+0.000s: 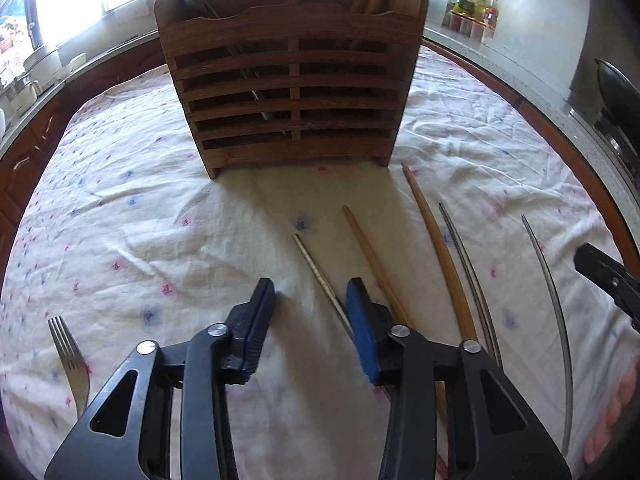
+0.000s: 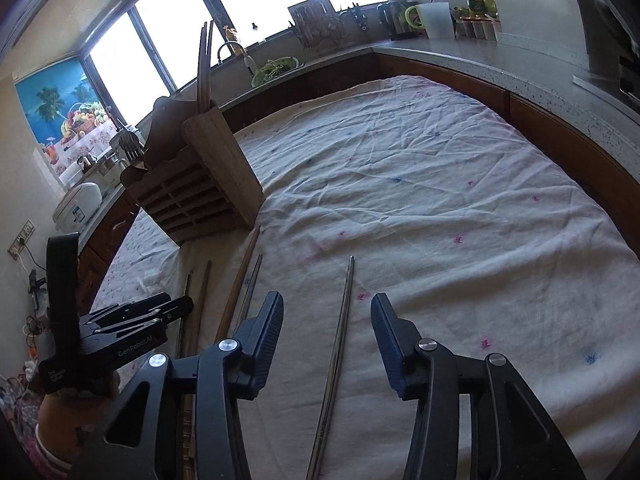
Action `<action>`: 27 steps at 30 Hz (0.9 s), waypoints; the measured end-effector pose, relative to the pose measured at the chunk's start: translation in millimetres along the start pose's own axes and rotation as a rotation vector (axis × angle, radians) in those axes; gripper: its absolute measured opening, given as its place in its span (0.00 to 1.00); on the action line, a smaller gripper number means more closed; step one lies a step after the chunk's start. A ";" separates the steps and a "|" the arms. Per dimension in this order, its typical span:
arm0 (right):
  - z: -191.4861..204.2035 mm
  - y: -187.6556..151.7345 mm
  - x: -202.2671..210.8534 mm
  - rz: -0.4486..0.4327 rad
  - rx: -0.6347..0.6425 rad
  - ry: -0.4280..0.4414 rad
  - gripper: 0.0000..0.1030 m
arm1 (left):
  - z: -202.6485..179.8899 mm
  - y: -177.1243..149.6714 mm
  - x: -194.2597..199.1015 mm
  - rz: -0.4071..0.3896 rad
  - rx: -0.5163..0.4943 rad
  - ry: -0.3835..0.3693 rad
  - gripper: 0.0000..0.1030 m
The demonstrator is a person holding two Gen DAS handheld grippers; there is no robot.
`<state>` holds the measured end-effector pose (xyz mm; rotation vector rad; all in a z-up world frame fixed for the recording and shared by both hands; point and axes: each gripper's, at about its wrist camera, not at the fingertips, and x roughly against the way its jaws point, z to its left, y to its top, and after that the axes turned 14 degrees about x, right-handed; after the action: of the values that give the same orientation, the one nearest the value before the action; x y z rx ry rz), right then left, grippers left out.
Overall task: Organize utensils
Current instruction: 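Grasp a steel chopstick with the left tool while the right tool grasps another steel chopstick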
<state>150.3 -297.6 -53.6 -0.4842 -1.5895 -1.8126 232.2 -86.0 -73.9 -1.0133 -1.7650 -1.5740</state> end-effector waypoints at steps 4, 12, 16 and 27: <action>3.9 2.3 -18.5 0.068 0.057 -0.038 0.33 | 12.4 1.1 4.1 0.038 0.035 -0.056 0.25; 9.9 16.3 -51.1 0.142 0.156 -0.109 0.23 | 11.3 13.1 -6.3 0.037 0.030 -0.047 0.25; 12.3 20.0 -56.8 0.148 0.185 -0.124 0.08 | 1.8 14.6 -11.3 0.014 -0.018 -0.040 0.16; 18.9 25.8 -25.7 0.080 0.117 0.012 0.04 | 14.3 5.6 19.0 0.002 -0.005 -0.137 0.03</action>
<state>183.5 -274.0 -48.5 -0.4746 -1.6340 -1.6504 227.3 -68.5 -57.5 -1.1488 -1.8508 -1.5411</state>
